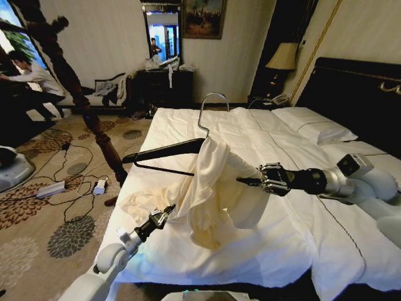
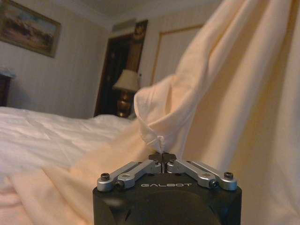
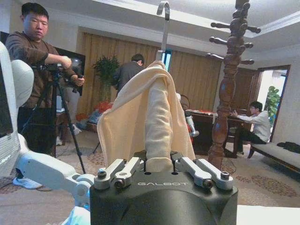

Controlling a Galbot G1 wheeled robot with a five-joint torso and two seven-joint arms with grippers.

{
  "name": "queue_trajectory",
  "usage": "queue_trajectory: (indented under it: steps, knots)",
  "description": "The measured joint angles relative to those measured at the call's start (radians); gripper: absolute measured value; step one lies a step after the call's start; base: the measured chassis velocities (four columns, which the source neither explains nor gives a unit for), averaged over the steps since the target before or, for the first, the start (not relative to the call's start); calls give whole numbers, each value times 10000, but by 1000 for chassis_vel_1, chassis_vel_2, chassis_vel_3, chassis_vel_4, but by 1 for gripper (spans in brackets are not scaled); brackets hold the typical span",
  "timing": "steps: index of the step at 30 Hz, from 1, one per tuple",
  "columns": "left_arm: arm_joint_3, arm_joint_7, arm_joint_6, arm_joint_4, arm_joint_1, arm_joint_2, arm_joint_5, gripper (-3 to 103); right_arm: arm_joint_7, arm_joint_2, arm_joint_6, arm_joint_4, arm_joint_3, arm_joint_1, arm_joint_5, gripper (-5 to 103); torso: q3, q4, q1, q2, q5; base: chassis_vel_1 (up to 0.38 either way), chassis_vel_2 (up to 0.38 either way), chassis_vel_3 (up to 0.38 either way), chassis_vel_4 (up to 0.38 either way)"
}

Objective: Pick up the clothes from the bed and hang them on the clothes hanger.

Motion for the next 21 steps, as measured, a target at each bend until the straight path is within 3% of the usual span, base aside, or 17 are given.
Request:
queue_trajectory:
  steps: [4,8,9,11,12,14,16,21]
  knots:
    - [-403,2,116,-299,-154,84,-822,0,445,58,119,54,-2,-27,20,22,0,0,0,0,-1,0,0,0,0]
    - [-1234,-4,523,-771,-734,723,-2505,0,1589,160,308,233,-88,-65,227,22,0,1,1,-1,0,0,0,0,0]
    - [-1234,-4,523,-771,-734,723,-2505,0,1589,160,308,233,-88,-65,227,22,0,1,1,-1,0,0,0,0,0]
    - [-1817,-21,1004,-1073,-1370,1359,-4082,0,2121,220,444,375,-131,-83,499,21,0,0,1,-1,-2,0,0,0,0]
    - [-2048,-29,1206,-1154,-1637,1632,-4700,0,2179,239,489,407,-136,-83,573,21,0,-3,1,0,0,0,0,0,0]
    - [-2159,-35,1304,-1182,-1761,1768,-4987,0,2179,248,509,417,-138,-83,604,21,0,-3,1,0,1,0,0,0,0]
    - [-2678,-42,1738,-1242,-2295,2473,-6185,0,2004,267,547,447,-139,-81,643,21,0,-1,1,0,1,0,0,0,0]
    - [-3028,-103,2036,-1208,-2689,3220,-6886,0,1805,284,557,475,-138,-88,634,21,0,2,0,0,-2,0,0,0,0]
